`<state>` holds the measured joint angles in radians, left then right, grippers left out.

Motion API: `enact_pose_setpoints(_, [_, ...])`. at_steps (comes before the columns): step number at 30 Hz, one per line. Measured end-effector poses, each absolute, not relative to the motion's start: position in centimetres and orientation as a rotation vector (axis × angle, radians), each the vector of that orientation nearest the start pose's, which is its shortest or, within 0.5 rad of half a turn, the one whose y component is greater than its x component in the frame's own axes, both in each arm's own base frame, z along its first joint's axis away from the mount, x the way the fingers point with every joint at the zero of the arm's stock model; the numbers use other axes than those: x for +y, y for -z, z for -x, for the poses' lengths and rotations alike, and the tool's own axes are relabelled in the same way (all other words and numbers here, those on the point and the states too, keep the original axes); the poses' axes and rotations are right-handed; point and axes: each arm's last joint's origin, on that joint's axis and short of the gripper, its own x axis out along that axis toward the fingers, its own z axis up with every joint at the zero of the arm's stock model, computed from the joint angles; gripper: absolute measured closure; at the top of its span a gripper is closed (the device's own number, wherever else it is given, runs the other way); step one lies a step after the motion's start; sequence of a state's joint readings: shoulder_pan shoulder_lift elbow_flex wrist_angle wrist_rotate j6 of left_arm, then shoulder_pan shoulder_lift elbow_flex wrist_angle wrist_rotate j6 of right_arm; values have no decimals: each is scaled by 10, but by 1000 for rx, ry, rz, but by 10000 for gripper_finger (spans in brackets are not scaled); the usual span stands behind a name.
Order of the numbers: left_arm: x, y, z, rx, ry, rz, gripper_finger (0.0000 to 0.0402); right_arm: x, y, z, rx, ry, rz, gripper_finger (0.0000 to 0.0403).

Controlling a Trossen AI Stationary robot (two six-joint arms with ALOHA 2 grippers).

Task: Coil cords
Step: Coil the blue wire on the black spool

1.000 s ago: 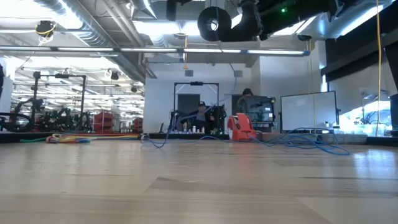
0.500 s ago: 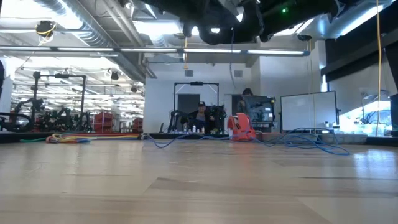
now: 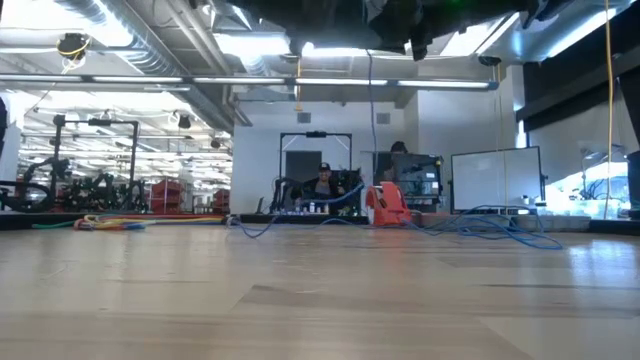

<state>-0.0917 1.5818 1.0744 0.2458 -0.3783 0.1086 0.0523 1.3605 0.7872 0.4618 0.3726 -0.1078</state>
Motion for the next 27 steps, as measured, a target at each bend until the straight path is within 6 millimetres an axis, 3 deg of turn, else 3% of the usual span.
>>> enact_pose_setpoints(4, [-22,-271,-355,332,-270,-182,379,5,-269,-298,124,314,120,402])
enact_pose_setpoints(13, [-22,-268,-354,357,-269,-171,287,5,-269,-298,119,317,122,402])
enact_pose_setpoints(19, [-22,-264,-349,436,-260,-205,279,5,-268,-298,128,313,132,402])
enact_pose_setpoints(27, [-22,-274,-342,417,-256,-183,279,5,-267,-298,137,314,134,402])
